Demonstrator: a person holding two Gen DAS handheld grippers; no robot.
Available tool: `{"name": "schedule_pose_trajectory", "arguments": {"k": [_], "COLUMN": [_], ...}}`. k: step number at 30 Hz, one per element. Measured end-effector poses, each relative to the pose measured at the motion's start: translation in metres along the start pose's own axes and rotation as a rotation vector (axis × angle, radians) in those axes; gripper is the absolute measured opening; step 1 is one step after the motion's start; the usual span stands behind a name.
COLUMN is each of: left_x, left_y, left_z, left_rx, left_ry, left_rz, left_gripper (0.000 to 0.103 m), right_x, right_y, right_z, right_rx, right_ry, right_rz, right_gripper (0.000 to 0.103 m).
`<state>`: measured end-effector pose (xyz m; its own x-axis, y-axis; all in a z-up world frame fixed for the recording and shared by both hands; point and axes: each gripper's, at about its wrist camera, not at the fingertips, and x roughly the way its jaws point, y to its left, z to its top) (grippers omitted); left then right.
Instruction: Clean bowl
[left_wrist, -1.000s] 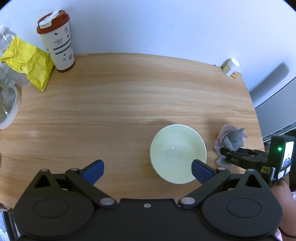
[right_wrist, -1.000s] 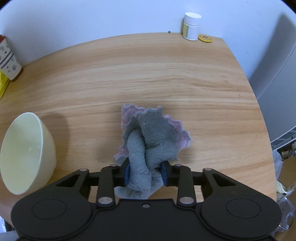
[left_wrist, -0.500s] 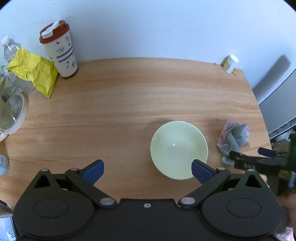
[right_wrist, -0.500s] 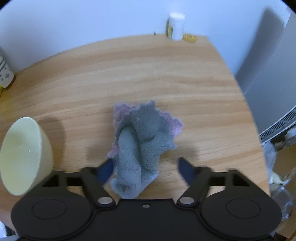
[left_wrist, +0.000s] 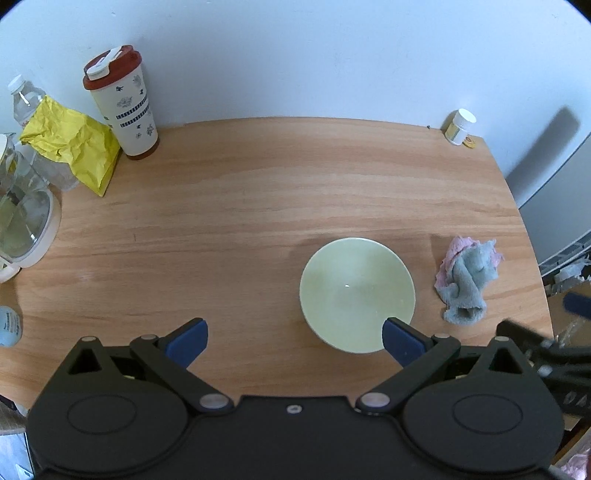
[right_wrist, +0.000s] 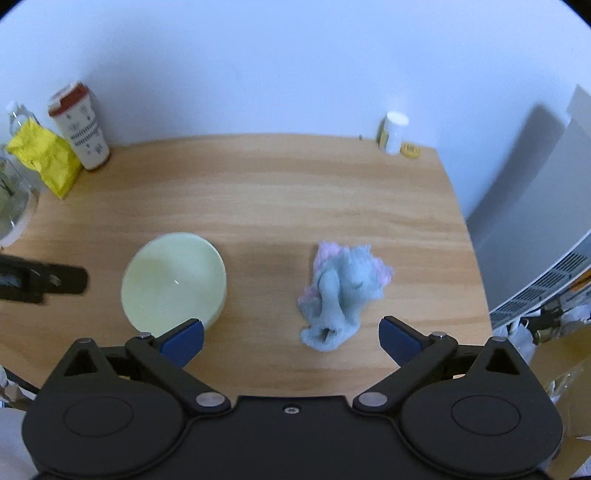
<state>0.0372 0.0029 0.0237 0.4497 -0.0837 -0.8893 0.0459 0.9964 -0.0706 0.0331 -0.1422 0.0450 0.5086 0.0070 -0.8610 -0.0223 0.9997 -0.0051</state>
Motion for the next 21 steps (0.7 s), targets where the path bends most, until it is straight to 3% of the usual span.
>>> {"name": "schedule_pose_trajectory", "arguments": {"k": [3,7,9,21], "left_x": [-0.002,-0.006,-0.007,0.001], "left_y": [-0.002,-0.002,-0.002,0.010], "left_z": [-0.002,-0.004,-0.004,0.000], "left_rx": [0.014,0.025,0.029,0.039], "left_ry": [-0.006,-0.036,-0.042,-0.010], "left_rz": [0.005,0.019,0.014,-0.018], "left_gripper": [0.103,0.103,0.103,0.103], "right_x": [-0.007,-0.007,-0.008,0.000], "right_y": [0.005,0.003,0.013,0.028], "right_z": [0.004,0.008,0.005,-0.007], "right_rx": [0.006,0.070,0.036,0.034], "right_ry": [-0.027,0.008,-0.010,0.022], "right_rz": [-0.016,0.011,-0.034,-0.049], "right_gripper": [0.103,0.103,0.103,0.103]}}
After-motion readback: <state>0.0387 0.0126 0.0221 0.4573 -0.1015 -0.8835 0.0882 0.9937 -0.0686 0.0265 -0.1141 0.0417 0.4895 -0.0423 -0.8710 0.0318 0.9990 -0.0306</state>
